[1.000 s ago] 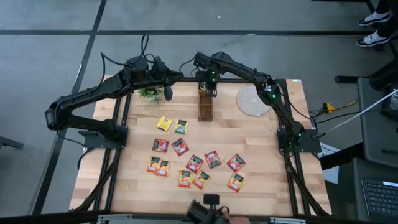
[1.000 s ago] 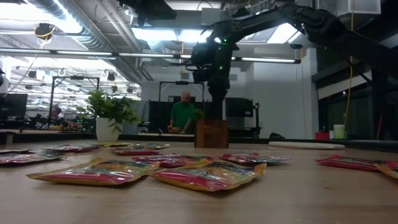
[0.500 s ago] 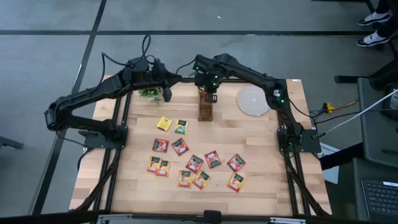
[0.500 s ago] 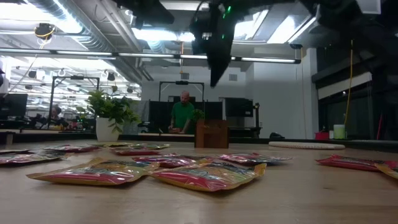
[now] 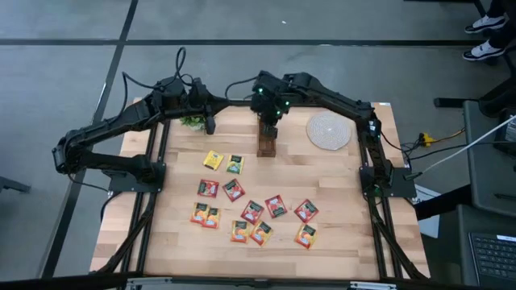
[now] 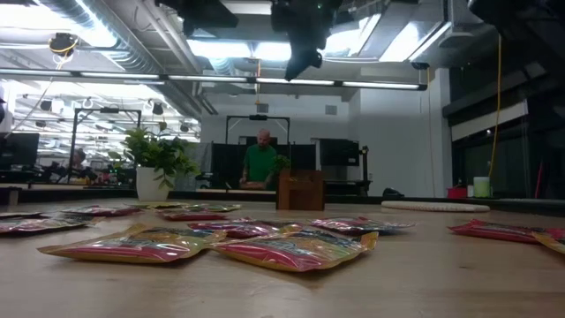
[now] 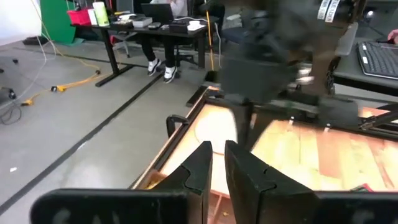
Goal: Pick & Place Tea
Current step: Put the yellow tea bag into the left section of the wooden organizer
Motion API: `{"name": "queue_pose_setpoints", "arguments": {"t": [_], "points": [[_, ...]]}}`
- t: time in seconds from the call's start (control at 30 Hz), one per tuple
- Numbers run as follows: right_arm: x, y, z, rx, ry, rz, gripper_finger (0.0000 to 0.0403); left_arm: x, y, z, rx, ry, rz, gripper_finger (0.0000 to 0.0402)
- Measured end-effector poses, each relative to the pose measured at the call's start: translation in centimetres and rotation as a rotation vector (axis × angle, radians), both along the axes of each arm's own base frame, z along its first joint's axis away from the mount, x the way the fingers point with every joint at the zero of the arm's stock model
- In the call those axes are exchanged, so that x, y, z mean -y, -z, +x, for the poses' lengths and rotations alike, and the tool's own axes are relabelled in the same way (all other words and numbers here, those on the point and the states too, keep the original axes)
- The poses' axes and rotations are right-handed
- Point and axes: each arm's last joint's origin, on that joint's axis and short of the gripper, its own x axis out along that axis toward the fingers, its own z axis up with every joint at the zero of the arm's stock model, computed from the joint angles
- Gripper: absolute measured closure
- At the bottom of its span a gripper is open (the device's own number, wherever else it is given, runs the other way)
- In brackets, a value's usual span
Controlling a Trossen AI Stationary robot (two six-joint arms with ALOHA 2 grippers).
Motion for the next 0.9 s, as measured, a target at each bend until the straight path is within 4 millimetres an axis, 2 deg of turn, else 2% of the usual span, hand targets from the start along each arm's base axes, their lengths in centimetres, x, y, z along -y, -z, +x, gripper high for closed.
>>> {"name": "queue_pose_setpoints", "arguments": {"t": [0.3, 0.53, 0.7, 0.9], "points": [[-5.4, -0.5, 2.9, 0.147, -0.081, -0.001, 0.0402, 1.5, 1.3, -2.6, 0.047, -0.009, -0.054, 0.0360], [-8.1, 2.6, 5.3, 0.093, -0.054, 0.066, 0.0402, 2.3, 2.1, -3.5, -0.004, 0.005, -0.083, 0.0359], [-9.0, 5.3, 6.6, 0.031, -0.008, 0.067, 0.0402, 3.0, 3.1, -3.8, -0.106, 0.033, -0.117, 0.0359], [-8.7, 5.7, 7.0, 0.038, 0.015, 0.060, 0.0402, 3.9, 2.8, -3.9, -0.095, 0.070, -0.106, 0.0359]]}}
